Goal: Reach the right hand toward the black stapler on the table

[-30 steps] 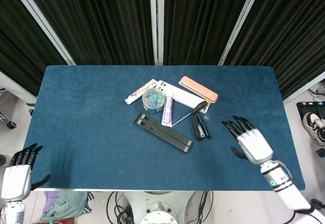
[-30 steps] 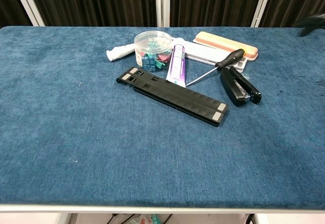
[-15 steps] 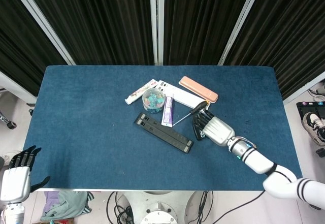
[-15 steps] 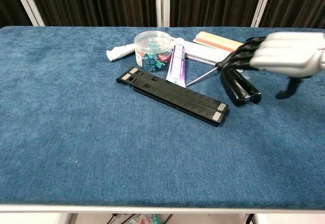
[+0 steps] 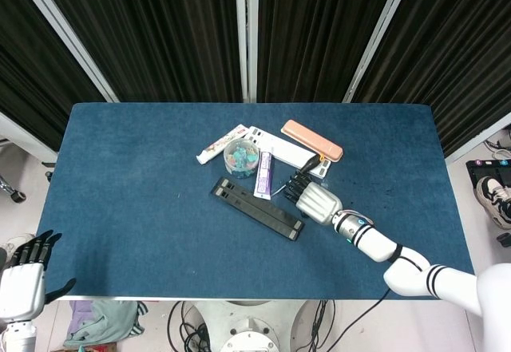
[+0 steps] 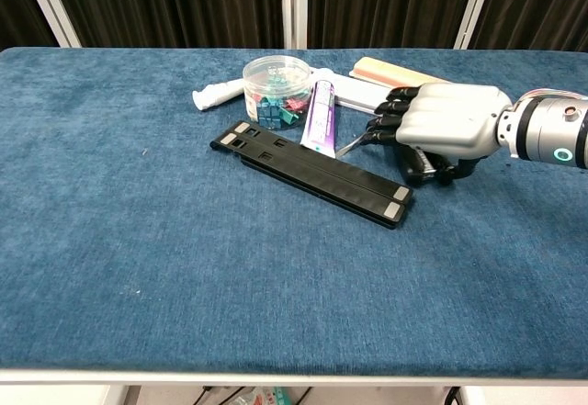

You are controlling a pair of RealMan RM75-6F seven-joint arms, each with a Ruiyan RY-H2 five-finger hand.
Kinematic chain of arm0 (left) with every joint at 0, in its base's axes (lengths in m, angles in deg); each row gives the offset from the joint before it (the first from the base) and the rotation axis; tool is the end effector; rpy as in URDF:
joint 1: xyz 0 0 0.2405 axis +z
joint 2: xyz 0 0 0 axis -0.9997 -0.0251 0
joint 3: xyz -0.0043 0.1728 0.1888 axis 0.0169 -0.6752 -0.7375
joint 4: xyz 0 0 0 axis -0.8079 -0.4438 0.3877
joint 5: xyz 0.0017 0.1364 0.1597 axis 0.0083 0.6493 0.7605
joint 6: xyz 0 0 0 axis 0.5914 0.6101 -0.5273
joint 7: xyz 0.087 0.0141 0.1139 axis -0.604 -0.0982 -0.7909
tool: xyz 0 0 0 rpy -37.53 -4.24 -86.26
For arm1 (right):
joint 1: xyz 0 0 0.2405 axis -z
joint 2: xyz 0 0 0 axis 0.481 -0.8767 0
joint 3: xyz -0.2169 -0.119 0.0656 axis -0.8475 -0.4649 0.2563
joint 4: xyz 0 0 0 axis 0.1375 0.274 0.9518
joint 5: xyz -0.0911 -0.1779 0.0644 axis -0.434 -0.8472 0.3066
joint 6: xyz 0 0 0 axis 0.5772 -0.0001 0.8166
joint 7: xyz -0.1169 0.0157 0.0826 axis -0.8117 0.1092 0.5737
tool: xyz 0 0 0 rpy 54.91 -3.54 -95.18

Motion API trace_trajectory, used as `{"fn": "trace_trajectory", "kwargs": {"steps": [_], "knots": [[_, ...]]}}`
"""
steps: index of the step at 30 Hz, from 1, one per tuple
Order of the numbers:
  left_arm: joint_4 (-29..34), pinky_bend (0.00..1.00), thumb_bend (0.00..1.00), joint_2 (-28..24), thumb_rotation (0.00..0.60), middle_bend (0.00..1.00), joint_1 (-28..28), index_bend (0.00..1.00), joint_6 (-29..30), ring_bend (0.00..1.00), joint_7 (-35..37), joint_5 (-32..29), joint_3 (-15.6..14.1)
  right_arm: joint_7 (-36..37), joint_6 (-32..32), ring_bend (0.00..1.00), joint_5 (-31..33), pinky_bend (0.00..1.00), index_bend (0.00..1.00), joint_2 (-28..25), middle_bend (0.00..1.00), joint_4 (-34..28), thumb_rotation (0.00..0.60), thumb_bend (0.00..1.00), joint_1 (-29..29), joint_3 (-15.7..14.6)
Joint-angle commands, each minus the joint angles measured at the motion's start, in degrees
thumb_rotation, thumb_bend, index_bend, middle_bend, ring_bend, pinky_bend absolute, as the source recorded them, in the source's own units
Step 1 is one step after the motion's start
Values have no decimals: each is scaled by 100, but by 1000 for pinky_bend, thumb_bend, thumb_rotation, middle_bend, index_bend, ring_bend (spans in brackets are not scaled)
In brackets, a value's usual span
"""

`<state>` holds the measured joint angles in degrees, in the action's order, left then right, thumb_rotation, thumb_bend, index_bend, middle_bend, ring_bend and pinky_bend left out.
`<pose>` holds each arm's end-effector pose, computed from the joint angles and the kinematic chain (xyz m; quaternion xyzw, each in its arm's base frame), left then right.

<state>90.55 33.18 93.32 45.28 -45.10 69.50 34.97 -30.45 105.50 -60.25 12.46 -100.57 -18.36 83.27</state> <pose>-0.3222 0.1171 0.1119 -0.5504 -0.4049 -0.3620 0.6341 -0.1809 -0.3591 -0.0329 0.9081 -0.0166 0.1774 0.3791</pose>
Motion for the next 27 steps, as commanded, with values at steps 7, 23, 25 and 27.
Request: {"fn": "trace_trajectory", "kwargs": {"steps": [7, 23, 25, 27], "knots": [[-111, 178, 72, 35, 600, 133, 27, 182, 8, 140, 115, -7, -3, 1696, 1757, 358, -1042, 245, 753, 205, 594, 812, 600, 511, 33, -367], [-119, 178, 72, 40, 600, 133, 4, 182, 59, 140, 146, 100, 16, 2193, 3089, 346, -1527, 259, 731, 992, 583, -147, 600, 505, -689, 456], [-121, 178, 72, 31, 600, 133, 28, 182, 88, 140, 159, 91, 14, 2141, 3110, 344, -1541, 259, 725, 1170, 582, -126, 600, 505, -779, 516], [-137, 178, 72, 28, 600, 133, 55, 182, 99, 140, 185, 69, 4, 2114, 3137, 344, -1549, 259, 723, 1278, 582, -99, 600, 505, -833, 541]]}}
